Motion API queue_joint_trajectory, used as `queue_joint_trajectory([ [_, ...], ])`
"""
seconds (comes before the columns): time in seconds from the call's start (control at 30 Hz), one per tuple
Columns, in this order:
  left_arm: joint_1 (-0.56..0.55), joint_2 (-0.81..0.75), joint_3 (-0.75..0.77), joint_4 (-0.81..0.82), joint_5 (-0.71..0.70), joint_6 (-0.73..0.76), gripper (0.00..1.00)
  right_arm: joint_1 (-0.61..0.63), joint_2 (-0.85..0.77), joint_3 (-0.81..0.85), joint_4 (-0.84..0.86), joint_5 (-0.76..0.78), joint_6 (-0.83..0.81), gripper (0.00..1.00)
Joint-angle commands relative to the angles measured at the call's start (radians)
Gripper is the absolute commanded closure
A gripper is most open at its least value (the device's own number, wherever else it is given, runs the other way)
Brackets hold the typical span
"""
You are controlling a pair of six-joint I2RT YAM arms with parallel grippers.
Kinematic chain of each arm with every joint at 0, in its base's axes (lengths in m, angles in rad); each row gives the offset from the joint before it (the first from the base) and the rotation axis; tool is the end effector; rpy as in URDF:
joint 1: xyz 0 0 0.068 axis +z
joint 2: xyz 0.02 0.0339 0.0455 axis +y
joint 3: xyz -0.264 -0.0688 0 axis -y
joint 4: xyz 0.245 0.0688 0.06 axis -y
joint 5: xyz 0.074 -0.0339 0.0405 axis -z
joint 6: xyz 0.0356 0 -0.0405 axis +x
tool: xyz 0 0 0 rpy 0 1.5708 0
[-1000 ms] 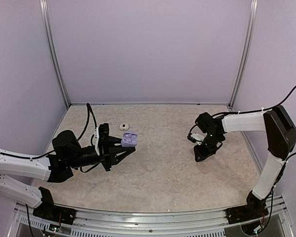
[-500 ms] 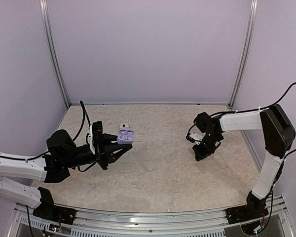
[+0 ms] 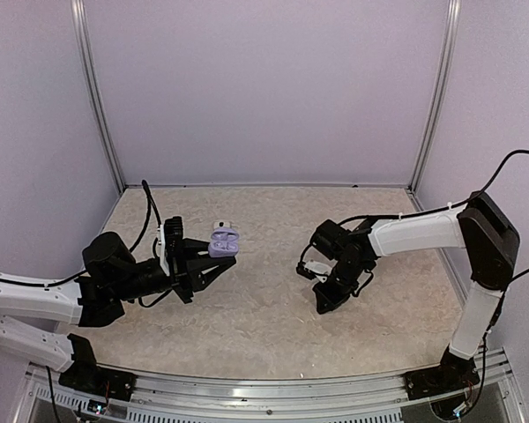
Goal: Insert the wireless bluetooth earbuds into the charging case
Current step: Move the left earbud to the center of the board.
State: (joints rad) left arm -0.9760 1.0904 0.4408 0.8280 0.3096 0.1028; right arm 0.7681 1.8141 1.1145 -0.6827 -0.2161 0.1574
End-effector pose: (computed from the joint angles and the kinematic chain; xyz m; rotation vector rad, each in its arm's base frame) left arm 0.1230 -0.2012 0.2664 0.9718 1.0992 -0.9336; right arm 0.2321 0.2348 0.1510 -0.9438 2.8905 0.4234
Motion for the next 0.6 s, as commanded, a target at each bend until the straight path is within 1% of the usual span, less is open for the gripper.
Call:
queue_joint_trajectory([
  [0.0,-0.003,-0.014,-0.006,0.0,-0.008,0.013,0.94,0.078,-0.012,0.008,0.006,-0.067,0.098,0.91],
  [0.03,-0.003,-0.014,-0.005,0.001,-0.007,0.014,0.94,0.091,-0.014,0.014,0.003,-0.076,0.107,0.86],
  [0.1,-0.002,-0.012,-0.005,0.0,-0.008,0.014,0.94,0.1,-0.019,0.028,-0.013,-0.079,0.118,0.72],
  [0.2,-0.003,-0.012,-0.004,-0.001,-0.008,0.012,0.94,0.099,-0.024,0.079,-0.067,-0.03,0.097,0.63],
  [0.37,-0.004,-0.019,-0.004,-0.008,-0.009,0.013,0.94,0.093,0.035,0.229,-0.214,0.07,0.033,0.61],
  [0.57,-0.01,-0.035,-0.008,-0.028,-0.023,0.023,0.94,0.095,0.104,0.303,-0.275,0.066,-0.008,0.63],
])
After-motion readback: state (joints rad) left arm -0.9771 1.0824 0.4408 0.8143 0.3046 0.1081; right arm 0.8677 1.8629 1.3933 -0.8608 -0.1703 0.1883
